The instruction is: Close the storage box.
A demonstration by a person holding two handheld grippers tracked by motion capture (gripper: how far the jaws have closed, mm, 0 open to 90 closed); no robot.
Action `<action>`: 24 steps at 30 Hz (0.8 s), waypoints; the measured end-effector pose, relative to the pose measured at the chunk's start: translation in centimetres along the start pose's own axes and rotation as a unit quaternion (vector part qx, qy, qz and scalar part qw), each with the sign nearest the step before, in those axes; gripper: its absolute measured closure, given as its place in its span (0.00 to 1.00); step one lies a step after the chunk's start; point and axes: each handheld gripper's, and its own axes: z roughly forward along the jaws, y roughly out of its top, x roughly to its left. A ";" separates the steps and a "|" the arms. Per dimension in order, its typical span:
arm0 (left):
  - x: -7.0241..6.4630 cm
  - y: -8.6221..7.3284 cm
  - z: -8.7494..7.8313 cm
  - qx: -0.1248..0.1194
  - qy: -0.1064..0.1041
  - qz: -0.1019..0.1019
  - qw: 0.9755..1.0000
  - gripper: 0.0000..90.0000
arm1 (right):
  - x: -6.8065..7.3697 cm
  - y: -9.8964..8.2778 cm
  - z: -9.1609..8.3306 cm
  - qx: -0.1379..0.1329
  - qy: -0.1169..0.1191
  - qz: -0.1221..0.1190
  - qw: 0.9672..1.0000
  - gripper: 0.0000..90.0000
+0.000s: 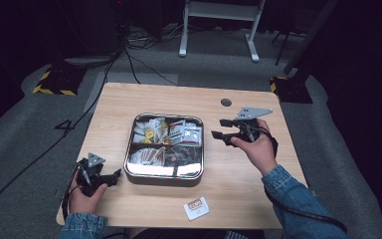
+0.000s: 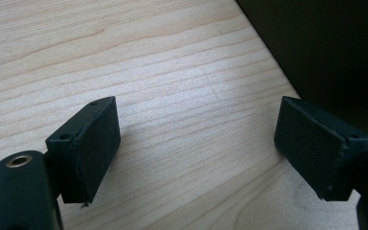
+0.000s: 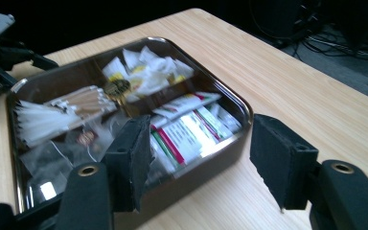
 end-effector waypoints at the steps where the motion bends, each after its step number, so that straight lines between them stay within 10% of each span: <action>1: 0.0 0.0 0.0 -0.001 0.001 0.000 1.000 0.18 | -0.1 -0.3 -0.3 0.003 -0.005 0.001 1.000 0.45; 24: 0.0 0.1 0.1 -0.001 0.004 -0.002 1.000 0.17 | -3.2 -9.9 -4.5 0.041 -0.058 0.076 0.995 0.44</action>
